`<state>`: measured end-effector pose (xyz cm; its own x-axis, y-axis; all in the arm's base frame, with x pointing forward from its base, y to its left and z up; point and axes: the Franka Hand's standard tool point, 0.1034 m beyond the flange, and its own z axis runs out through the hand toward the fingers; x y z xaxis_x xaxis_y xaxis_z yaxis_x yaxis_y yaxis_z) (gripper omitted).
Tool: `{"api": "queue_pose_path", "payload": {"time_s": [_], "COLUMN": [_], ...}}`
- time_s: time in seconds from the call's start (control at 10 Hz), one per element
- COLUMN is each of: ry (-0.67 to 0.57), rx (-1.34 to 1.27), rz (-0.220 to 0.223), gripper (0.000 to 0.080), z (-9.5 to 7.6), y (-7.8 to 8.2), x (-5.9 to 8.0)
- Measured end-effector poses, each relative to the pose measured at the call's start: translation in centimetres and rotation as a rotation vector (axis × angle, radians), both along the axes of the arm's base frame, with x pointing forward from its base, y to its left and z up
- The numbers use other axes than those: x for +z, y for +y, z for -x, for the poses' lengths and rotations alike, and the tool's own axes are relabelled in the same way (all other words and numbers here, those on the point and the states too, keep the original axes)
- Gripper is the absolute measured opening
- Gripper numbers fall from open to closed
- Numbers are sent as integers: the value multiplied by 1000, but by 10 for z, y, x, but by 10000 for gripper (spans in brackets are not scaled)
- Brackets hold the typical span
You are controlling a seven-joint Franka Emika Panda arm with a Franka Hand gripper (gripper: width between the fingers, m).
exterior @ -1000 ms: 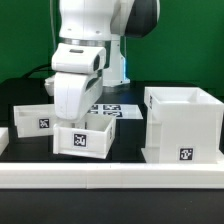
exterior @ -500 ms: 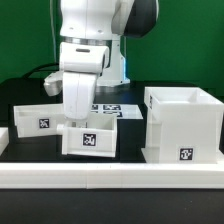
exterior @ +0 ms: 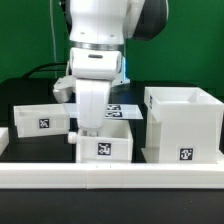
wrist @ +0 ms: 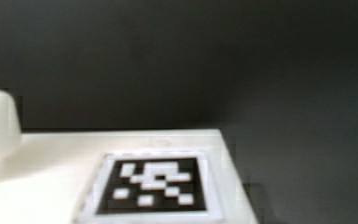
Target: Assemble drawer
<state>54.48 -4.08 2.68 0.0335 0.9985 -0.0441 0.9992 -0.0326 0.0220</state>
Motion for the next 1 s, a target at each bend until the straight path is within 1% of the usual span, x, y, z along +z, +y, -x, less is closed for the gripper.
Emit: {"api": "queue_pose_path", "payload": {"time_s": [0.4, 0.5, 0.8, 0.9, 1.0], "ry": [4, 12, 27, 27, 26], "rx": [-6, 1, 48, 56, 54], "rz": [0, -4, -13, -13, -14], "gripper": [42, 42, 42, 42, 42], "z": [1, 3, 2, 3, 3], "y": [-2, 2, 27, 31, 30], "x": [-2, -8, -14, -15, -15]}}
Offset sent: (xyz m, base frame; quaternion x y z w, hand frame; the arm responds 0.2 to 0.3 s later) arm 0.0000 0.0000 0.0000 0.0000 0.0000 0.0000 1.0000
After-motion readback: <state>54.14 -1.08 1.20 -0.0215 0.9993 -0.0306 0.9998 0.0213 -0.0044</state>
